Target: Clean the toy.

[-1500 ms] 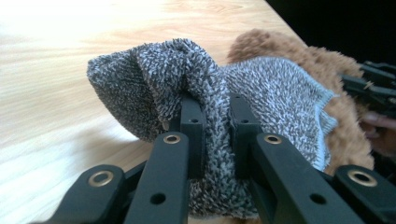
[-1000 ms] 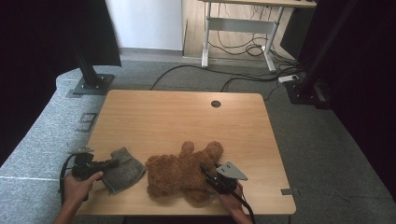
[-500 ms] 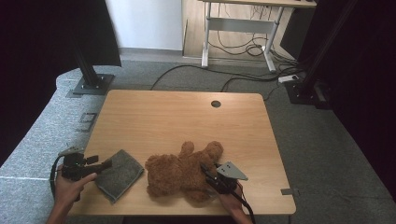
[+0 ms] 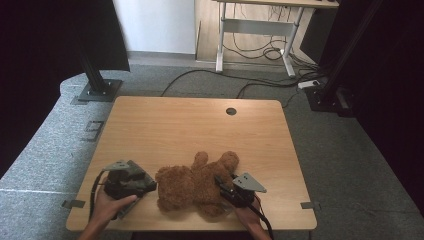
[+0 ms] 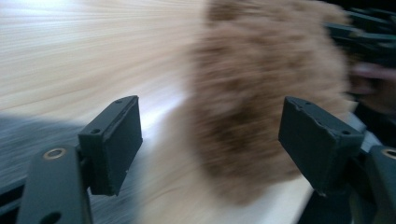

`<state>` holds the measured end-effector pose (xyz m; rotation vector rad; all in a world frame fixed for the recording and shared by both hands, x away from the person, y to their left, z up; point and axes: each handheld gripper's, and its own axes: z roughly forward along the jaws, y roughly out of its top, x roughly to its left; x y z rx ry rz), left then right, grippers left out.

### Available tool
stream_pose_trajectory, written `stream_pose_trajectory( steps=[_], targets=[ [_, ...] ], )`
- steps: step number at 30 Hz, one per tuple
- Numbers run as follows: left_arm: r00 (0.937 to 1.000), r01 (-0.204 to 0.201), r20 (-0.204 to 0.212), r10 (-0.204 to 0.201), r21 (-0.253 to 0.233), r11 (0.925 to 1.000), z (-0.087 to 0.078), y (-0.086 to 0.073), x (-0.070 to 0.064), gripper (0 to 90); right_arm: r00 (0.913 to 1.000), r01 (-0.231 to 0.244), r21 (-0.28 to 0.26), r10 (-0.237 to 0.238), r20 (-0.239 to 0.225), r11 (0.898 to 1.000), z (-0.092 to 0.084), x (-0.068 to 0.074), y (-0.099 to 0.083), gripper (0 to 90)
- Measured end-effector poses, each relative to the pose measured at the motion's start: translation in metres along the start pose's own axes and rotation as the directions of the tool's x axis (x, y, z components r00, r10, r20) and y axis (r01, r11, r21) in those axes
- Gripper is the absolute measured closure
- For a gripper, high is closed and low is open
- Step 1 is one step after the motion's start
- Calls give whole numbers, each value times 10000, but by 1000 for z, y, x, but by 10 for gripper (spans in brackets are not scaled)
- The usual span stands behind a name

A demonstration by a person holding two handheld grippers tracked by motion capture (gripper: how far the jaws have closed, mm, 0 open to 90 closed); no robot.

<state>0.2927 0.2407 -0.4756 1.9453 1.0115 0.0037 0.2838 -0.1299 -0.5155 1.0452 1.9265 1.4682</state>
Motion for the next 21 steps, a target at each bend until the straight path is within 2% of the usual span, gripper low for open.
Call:
stream_pose_trajectory(
  steps=[3,6,8,12,15,18,21],
  targets=[
    [9994,-279,232,271,363,9990,17,1,-18,163,9988,-330,-134,325,-369,9994,-7,-5,4,427],
    [9992,-384,-123,391,526,9979,28,0,-26,133,9977,-484,-149,476,-485,9987,-20,-8,7,357],
    [9994,-268,-182,278,517,9983,32,-3,-26,122,9975,-532,-80,528,-459,9985,-30,-12,4,320],
    [9992,-239,-309,254,498,9985,36,-5,-28,133,9968,-685,678,711,-372,9953,-42,-21,-10,272],
    [9988,-249,-396,271,550,9982,39,-4,-27,146,9949,-748,1137,819,-590,9907,-39,-21,-16,270],
    [9989,-150,-431,175,591,9981,42,0,-20,167,9936,-567,1470,703,-887,9875,-28,-16,-18,267],
    [9989,50,-461,-23,601,9982,48,8,-10,187,9954,-360,1654,501,-817,9856,-16,-14,-19,263]
  ],
)
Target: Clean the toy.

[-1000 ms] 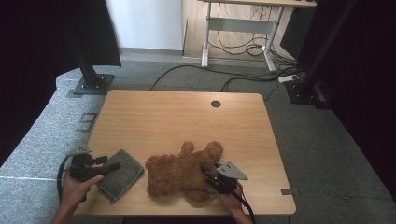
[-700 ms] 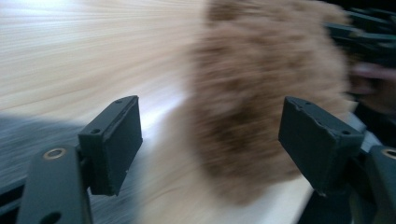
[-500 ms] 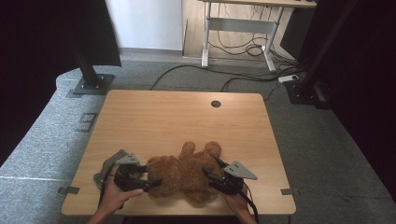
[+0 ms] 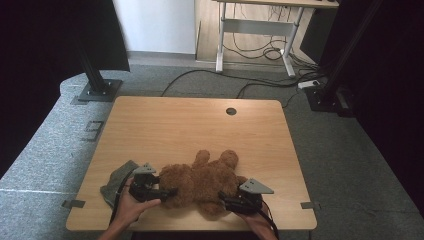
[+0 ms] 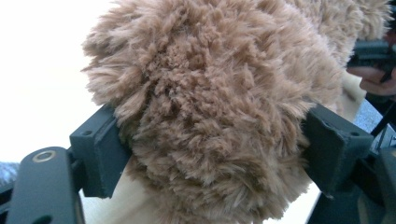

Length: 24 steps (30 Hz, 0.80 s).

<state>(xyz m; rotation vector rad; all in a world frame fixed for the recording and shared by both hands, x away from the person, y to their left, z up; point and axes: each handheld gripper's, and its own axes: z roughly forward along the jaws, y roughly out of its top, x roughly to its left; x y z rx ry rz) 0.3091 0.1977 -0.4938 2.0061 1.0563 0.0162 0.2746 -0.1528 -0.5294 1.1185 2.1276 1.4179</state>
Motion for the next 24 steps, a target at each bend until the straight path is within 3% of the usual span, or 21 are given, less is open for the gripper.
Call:
stream_pose_trajectory(
  steps=[7,15,18,21,24],
  targets=[
    [9991,26,-433,-22,95,10000,19,35,22,209,9973,-317,49,313,662,9995,26,-17,16,274],
    [9973,262,-682,-262,-16,9997,44,72,42,212,9872,-683,94,663,1451,9976,52,-50,36,263],
    [9954,528,-794,-541,-189,9984,52,83,50,211,9815,-824,5,811,1733,9966,57,-57,40,261],
    [9940,692,-817,-729,-471,9965,52,89,53,225,9762,-853,-101,856,1994,9963,61,-62,41,257],
    [9954,357,-858,-437,-925,9951,39,86,46,233,9747,-905,-434,974,2011,9950,56,-61,39,259]
  ],
)
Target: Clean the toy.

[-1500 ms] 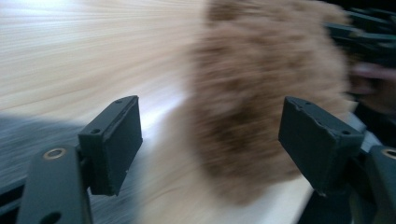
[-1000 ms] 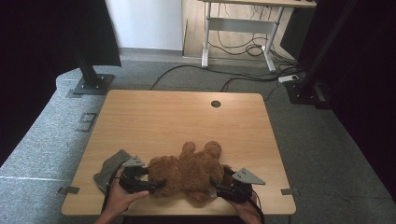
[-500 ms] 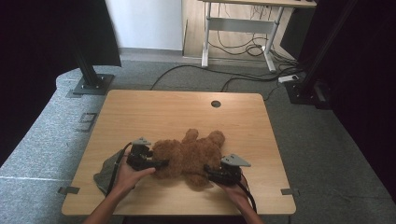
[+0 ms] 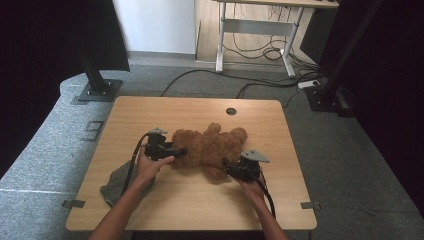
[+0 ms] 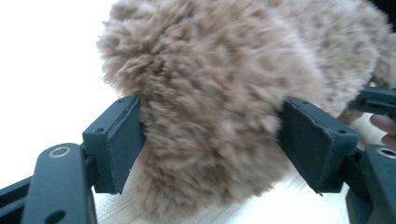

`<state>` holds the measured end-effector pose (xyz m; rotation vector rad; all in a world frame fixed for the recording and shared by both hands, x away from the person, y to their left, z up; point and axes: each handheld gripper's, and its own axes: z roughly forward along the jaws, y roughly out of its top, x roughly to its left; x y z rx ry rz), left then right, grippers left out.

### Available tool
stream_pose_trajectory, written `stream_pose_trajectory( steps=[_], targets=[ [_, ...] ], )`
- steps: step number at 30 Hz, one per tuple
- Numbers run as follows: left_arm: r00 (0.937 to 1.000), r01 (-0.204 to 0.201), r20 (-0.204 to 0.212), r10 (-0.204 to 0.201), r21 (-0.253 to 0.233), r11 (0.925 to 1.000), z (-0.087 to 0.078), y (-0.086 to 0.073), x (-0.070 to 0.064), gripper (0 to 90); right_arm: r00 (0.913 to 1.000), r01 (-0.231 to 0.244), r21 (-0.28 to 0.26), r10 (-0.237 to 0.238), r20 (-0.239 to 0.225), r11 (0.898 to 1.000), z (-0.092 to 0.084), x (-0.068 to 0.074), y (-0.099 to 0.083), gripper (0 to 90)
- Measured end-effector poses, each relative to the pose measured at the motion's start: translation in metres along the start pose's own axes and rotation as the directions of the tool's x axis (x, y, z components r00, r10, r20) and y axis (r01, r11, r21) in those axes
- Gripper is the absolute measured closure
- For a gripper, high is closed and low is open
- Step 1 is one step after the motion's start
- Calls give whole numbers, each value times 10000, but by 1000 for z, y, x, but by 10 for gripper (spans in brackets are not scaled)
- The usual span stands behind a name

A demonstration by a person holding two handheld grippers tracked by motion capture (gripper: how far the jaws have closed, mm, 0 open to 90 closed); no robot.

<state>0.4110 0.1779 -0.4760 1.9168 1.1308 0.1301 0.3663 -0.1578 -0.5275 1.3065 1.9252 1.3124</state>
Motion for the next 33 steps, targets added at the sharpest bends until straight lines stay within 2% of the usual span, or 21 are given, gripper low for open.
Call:
stream_pose_trajectory(
  steps=[3,7,13,18,21,24,26,28,33],
  targets=[
    [9998,-164,71,166,-281,9995,-14,-8,-7,233,9999,112,-601,-104,132,9981,-14,1,-6,285],
    [9996,-175,222,189,-648,9977,-33,-25,-18,235,9993,-380,-1105,382,-7,9931,-36,-1,-10,289],
    [9993,-379,53,382,-517,9979,-51,-49,-27,236,9989,-406,-1104,380,-260,9931,-67,-1,-18,288],
    [9981,-465,-417,455,-234,9986,-62,-72,-25,242,9978,-523,-728,492,-445,9960,-86,-9,-32,290],
    [9978,-366,-550,367,22,9993,-65,-88,-19,252,9975,-601,-528,581,-392,9968,-91,-15,-38,293],
    [9977,-279,-615,287,135,9995,-67,-98,-15,256,9980,-563,-259,555,-306,9981,-88,-17,-40,296],
    [9971,-368,-665,375,119,9993,-68,-99,-16,256,9991,-418,-26,418,-109,9991,-83,-17,-40,296],
    [9972,-424,-613,424,15,9991,-69,-98,-18,255,9988,-492,110,493,-51,9987,-81,-18,-41,295],
    [9959,-622,-665,618,-39,9981,-67,-99,-23,251,9976,-668,30,667,165,9978,-84,-23,-42,295]
  ],
)
